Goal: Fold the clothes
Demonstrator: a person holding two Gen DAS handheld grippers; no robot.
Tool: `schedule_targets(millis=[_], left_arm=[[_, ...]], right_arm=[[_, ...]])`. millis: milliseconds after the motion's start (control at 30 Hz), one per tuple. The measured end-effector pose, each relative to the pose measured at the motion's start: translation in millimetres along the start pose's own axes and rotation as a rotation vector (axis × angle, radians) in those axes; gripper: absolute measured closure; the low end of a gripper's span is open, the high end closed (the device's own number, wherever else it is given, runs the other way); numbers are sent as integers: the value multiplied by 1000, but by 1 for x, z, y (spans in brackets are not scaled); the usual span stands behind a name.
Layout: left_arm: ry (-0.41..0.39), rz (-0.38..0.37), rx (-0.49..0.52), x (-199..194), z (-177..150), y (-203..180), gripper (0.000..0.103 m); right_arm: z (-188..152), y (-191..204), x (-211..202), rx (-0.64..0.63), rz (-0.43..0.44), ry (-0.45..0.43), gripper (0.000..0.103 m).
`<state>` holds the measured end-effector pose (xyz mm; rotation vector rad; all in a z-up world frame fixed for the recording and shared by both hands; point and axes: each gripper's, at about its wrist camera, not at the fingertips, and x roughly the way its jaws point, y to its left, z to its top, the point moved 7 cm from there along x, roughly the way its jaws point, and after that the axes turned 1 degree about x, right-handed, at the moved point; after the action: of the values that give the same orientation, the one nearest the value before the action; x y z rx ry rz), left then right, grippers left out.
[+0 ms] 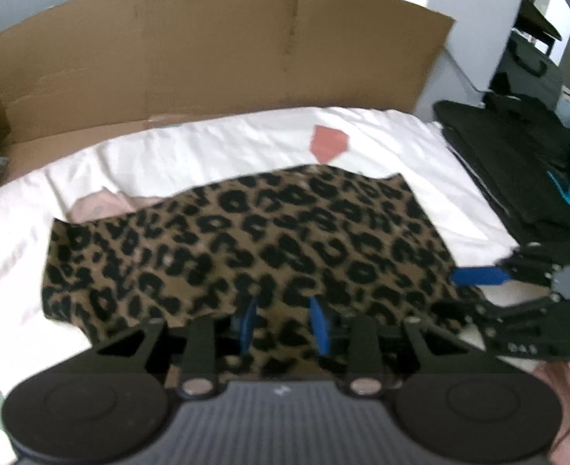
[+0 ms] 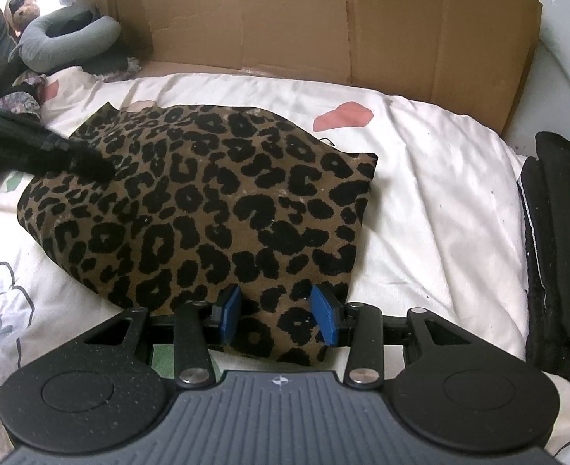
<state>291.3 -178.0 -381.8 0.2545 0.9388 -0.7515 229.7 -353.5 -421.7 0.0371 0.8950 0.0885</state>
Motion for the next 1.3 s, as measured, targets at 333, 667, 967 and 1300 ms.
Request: schedule_targets(millis=[333,667,967,1300], left_arm=[[1,-36,4,8,-17,-37,80],[38,-42,60,17,-43,-50,85],[46,49,42,7,-60,-8,95],[62,139,-19,-11,-77,37,97]], right_arm=[[-5,-10,-2,29,-3,6,47],[-7,-9,-1,6,-18,8,47],[-8,-11,1,13,-19,11,46],[-9,-12,2,5,-21,16,40]])
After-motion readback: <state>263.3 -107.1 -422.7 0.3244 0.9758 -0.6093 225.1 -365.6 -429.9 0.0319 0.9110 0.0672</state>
